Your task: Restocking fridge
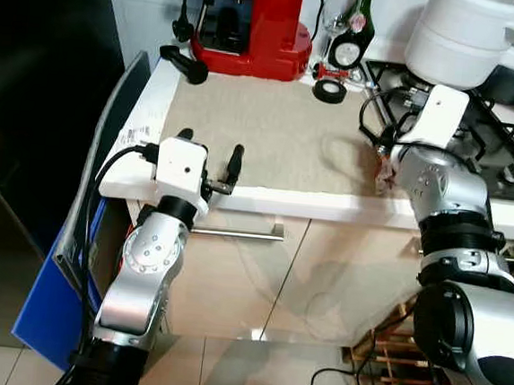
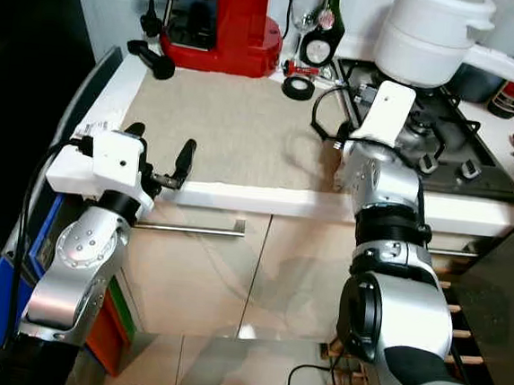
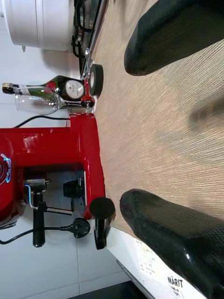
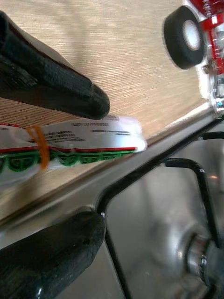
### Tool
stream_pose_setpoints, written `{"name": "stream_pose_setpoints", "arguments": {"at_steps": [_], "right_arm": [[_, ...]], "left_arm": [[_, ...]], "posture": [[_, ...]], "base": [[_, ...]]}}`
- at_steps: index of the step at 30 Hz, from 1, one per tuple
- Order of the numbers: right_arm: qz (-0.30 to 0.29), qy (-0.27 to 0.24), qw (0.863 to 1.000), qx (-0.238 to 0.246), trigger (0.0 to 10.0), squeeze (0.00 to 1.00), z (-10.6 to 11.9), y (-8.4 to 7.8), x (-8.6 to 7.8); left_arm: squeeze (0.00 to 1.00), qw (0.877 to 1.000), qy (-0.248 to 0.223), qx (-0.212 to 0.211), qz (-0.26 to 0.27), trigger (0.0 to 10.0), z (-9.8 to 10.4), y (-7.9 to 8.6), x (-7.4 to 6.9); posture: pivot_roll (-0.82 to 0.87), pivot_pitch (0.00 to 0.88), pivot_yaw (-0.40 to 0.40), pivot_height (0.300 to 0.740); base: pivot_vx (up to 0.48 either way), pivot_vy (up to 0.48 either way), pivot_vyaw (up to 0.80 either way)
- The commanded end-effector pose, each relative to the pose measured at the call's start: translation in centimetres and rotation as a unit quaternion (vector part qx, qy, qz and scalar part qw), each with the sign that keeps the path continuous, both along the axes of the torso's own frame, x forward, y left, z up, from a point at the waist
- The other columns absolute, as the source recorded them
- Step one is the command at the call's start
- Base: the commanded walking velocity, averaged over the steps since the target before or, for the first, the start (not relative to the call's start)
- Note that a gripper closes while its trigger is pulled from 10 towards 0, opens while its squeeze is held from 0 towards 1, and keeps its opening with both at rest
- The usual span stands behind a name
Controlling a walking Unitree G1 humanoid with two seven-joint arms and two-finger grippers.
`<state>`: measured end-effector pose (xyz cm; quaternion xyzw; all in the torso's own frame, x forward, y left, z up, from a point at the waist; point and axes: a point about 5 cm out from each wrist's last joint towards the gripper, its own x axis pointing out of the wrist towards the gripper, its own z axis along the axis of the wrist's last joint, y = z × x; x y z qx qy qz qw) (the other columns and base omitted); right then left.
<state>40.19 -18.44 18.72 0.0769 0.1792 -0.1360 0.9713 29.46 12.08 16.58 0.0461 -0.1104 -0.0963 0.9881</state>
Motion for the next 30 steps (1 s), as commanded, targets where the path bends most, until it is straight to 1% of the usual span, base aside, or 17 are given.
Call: {"name": "stream_pose_setpoints", "arguments": {"at_steps": [1,6,10,16,21,22,24,25,26,27,30], "right_arm": [[0.004,0.009,1.000,0.002,10.0,0.00,0.1,-0.2,0.1],[0.025,0.028,0.999,0.004,10.0,0.00,-0.6,0.4,0.1],[0.039,0.058,0.997,0.029,10.0,0.00,-1.8,0.6,-0.2],[0.045,0.080,0.995,0.039,10.0,0.00,-2.8,0.6,-0.4],[0.046,0.087,0.994,0.044,10.0,0.00,-3.1,0.8,-0.5],[0.048,0.097,0.993,0.048,10.0,0.00,-3.6,0.9,-0.7],[0.048,0.100,0.993,0.049,10.0,0.00,-3.8,0.9,-0.8],[0.047,0.104,0.992,0.051,9.0,0.00,-4.0,0.9,-0.8],[0.047,0.104,0.992,0.050,3.2,0.00,-4.1,1.0,-0.8],[0.050,0.104,0.992,0.050,0.0,0.00,-4.1,1.1,-0.8],[0.052,0.106,0.992,0.053,0.0,0.00,-4.1,1.3,-0.9]], "left_arm": [[0.00,1.000,-0.004,0.001,0.004,10.0,0.2,0.0,-0.2],[0.00,1.000,-0.005,0.000,0.005,10.0,0.2,0.0,-0.2],[0.00,1.000,-0.006,0.000,0.005,10.0,0.2,0.0,-0.2],[0.00,1.000,-0.005,-0.002,0.007,10.0,0.2,0.1,-0.2],[0.00,1.000,-0.005,-0.002,0.007,10.0,0.2,0.0,-0.2],[0.00,1.000,-0.005,-0.003,0.007,10.0,0.2,0.0,-0.2],[0.00,1.000,-0.005,-0.003,0.007,10.0,0.2,0.0,-0.2],[0.00,1.000,-0.005,-0.003,0.008,10.0,0.2,0.0,-0.2],[0.00,1.000,-0.005,-0.003,0.008,10.0,0.2,0.0,-0.2],[0.00,1.000,-0.005,-0.004,0.008,10.0,0.2,0.0,-0.2],[0.00,1.000,-0.004,-0.005,0.009,10.0,0.2,0.1,-0.2]], "posture": [[0.00,0.000,-0.070,0.732],[0.00,0.000,-0.070,0.732],[0.00,0.000,-0.074,0.732],[0.00,0.000,-0.076,0.732],[0.00,0.000,-0.077,0.732],[0.00,0.000,-0.077,0.732],[0.00,0.000,-0.077,0.732],[0.00,0.000,-0.076,0.732],[0.00,0.000,-0.076,0.732],[0.00,0.000,-0.075,0.732],[0.00,0.000,-0.076,0.732]], "base": [[0.000,0.000,0.00],[0.000,0.000,0.00],[0.000,0.000,0.00],[0.000,0.000,0.00],[0.000,0.000,0.00],[0.000,0.000,0.00],[0.000,0.000,0.00],[0.000,0.000,0.00],[0.000,0.000,0.00],[0.000,0.000,0.00],[0.000,0.000,0.00]]}}
